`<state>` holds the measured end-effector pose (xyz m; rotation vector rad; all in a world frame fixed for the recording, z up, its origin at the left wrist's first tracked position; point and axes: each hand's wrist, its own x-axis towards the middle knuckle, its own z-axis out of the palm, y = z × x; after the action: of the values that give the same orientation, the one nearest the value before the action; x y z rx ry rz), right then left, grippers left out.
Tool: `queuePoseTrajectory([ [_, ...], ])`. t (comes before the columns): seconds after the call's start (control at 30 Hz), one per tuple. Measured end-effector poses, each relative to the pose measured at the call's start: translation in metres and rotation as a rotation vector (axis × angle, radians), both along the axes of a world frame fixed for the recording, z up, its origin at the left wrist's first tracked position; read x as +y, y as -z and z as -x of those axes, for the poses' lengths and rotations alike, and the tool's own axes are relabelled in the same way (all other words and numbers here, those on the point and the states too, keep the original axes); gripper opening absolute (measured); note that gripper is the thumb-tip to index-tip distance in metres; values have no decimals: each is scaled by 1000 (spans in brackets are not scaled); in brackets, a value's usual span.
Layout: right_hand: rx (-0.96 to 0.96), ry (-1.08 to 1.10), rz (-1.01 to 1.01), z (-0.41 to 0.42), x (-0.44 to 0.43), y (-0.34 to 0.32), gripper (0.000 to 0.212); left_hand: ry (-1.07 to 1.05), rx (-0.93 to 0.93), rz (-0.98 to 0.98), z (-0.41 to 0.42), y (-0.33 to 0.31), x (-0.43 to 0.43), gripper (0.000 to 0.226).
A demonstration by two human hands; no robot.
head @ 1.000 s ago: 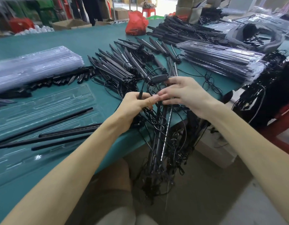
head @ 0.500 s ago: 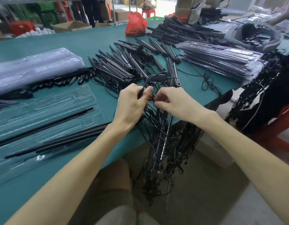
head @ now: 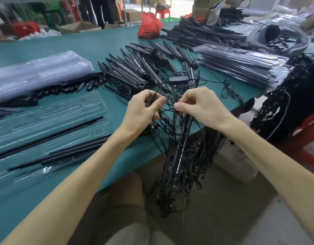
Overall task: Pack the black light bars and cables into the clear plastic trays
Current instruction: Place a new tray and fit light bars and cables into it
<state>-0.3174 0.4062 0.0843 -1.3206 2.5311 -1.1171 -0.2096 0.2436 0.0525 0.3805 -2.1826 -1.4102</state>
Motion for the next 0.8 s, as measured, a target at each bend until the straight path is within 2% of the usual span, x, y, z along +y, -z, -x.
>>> queuePoseTrajectory([
  [0.1,0,16,3,-4,4,-1,18,-75,14,136,-2,4,1,41],
  [0.17,8,24,-1,-5,6,-1,18,-123,118,300,-6,4,6,44],
  [0.3,5,65,-61,-4,3,-2,21,-129,335,842,-16,2,17,21],
  [0.37,-1,79,-132,-2,-1,-3,22,-11,315,980,-17,0,24,17],
  [0.47,10,87,-252,3,-5,-6,23,186,41,977,-15,0,33,25],
  [0.5,7,78,-273,4,-5,-7,23,200,14,962,-14,3,34,24],
  [0.6,-11,45,-231,8,1,-7,23,167,56,967,-14,11,36,20],
  [0.8,110,20,-186,4,9,2,22,172,14,1191,-13,27,35,24],
])
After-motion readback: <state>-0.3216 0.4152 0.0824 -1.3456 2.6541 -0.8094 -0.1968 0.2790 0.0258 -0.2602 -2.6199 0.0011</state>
